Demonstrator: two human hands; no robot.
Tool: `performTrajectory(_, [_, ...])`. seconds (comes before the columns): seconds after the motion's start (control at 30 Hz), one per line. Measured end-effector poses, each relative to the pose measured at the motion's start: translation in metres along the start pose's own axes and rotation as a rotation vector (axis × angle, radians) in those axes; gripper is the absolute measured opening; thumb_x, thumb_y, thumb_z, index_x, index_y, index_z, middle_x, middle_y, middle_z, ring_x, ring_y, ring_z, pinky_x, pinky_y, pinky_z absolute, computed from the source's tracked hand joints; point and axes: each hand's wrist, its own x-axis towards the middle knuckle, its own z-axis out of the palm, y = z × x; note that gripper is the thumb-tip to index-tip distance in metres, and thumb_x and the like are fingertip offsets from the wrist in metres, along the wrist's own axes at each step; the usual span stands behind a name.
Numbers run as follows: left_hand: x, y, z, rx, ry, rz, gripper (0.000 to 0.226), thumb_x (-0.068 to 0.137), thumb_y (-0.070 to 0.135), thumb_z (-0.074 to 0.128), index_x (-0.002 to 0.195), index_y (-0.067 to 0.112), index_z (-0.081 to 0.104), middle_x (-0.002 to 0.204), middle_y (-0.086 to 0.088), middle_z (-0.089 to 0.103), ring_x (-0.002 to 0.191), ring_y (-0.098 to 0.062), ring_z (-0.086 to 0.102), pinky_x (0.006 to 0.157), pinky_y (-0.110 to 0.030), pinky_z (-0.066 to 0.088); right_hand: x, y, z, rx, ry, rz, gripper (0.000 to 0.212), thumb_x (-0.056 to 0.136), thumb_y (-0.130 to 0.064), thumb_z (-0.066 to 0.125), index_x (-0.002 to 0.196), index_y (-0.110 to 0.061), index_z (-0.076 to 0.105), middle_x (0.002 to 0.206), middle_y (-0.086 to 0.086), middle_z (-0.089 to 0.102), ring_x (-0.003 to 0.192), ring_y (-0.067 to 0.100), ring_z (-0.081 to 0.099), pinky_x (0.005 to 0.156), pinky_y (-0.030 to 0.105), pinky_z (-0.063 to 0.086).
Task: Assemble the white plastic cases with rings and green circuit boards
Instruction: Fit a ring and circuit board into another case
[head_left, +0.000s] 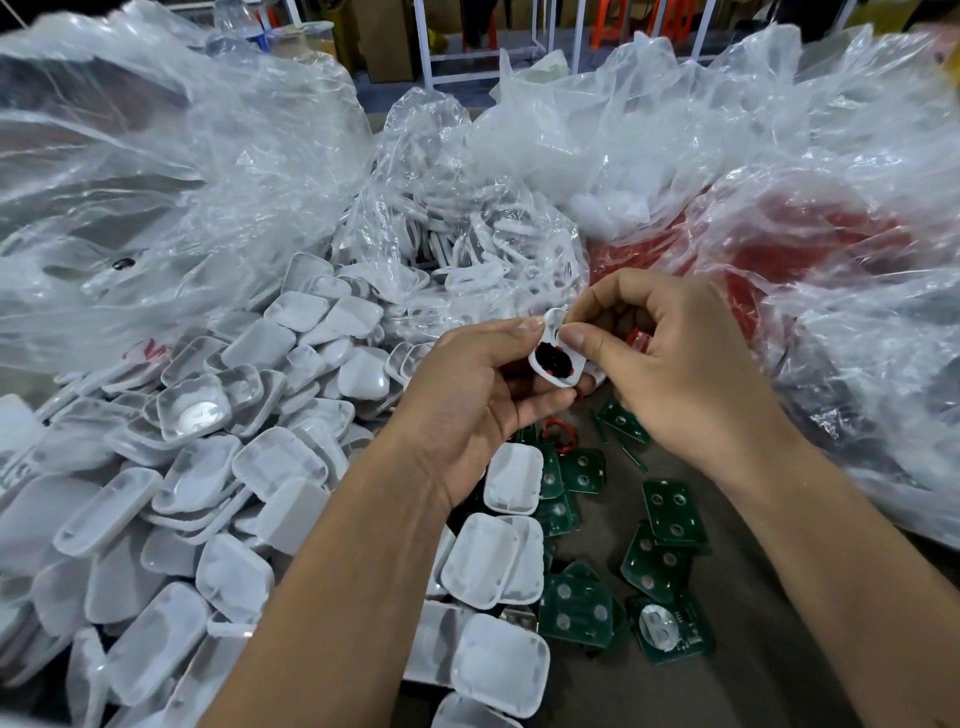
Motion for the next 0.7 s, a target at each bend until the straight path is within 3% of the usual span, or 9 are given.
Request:
performTrajectory(0.3, [-0.0003,-0.0005,-0.0011,0.025,0.003,-0.003,0.022,0.102,0.009,0.053,0.100,-0.002,0.072,0.088,-0.017,0.075,0.076,-0.026,0.075,0.065,-0.027,0.062,-0.0020,0.0028,-0.0007,0.100,0.060,0.065,0.014,0.085,-0.017,0.086,0.083,-0.018,0.072,0.069,0.001,0.070,0.048,0.007,0.062,0.041,0.019,0.048])
performTrajectory(0.53, [-0.0015,-0.0004,-0.0015,0.014,-0.015,-0.009,0.022,0.102,0.008,0.055,0.094,0.002,0.074,0.083,-0.012,0.076,0.070,-0.021,0.075,0.061,-0.026,0.061,-0.0005,0.0074,-0.0043,0.203,0.059,0.132,0.018,0.082,-0.017,0.089,0.086,-0.015,0.071,0.072,0.007,0.073,0.049,0.015,0.066,0.041,0.022,0.048])
performTrajectory(0.7, [-0.0017,-0.0003,-0.0010,-0.048,-0.037,-0.014,0.020,0.101,0.008,0.056,0.096,0.001,0.074,0.085,-0.014,0.076,0.071,-0.022,0.075,0.064,-0.028,0.062,-0.0028,-0.0020,-0.0020,-0.014,0.172,-0.025,0.013,0.082,-0.017,0.088,0.081,-0.018,0.076,0.068,-0.008,0.071,0.054,0.010,0.066,0.049,0.018,0.052])
